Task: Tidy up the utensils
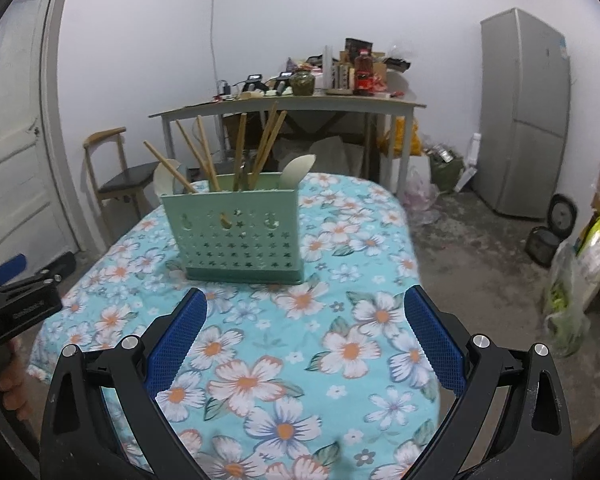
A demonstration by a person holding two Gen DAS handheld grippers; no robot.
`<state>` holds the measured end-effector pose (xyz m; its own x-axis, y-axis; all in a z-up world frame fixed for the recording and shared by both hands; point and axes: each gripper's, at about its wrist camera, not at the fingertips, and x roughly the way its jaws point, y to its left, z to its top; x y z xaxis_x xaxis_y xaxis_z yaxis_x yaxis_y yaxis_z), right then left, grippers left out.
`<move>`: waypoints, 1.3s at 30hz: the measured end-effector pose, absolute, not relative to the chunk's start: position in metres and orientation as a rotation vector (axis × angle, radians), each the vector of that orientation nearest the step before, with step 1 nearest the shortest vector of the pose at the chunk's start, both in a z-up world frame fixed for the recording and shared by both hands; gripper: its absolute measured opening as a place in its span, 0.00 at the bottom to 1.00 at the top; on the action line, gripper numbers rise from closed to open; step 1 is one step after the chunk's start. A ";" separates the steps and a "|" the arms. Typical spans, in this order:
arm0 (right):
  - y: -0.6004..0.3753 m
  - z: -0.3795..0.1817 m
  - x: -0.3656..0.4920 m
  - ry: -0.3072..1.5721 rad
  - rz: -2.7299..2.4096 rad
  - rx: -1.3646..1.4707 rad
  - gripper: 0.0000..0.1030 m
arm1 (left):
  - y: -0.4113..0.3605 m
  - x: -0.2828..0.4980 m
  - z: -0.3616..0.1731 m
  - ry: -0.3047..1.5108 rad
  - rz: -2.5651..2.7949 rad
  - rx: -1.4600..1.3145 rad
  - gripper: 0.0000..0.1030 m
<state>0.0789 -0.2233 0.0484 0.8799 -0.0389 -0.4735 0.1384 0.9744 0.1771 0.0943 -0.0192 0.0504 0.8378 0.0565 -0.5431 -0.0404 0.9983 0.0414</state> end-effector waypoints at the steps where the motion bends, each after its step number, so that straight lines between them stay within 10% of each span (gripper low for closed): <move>1: -0.224 0.047 0.080 0.493 -0.083 0.218 0.92 | -0.020 0.095 0.050 0.577 0.051 0.028 0.94; 39: -0.245 0.039 0.082 0.566 -0.121 0.251 0.92 | -0.062 0.112 0.043 0.637 -0.029 0.129 0.94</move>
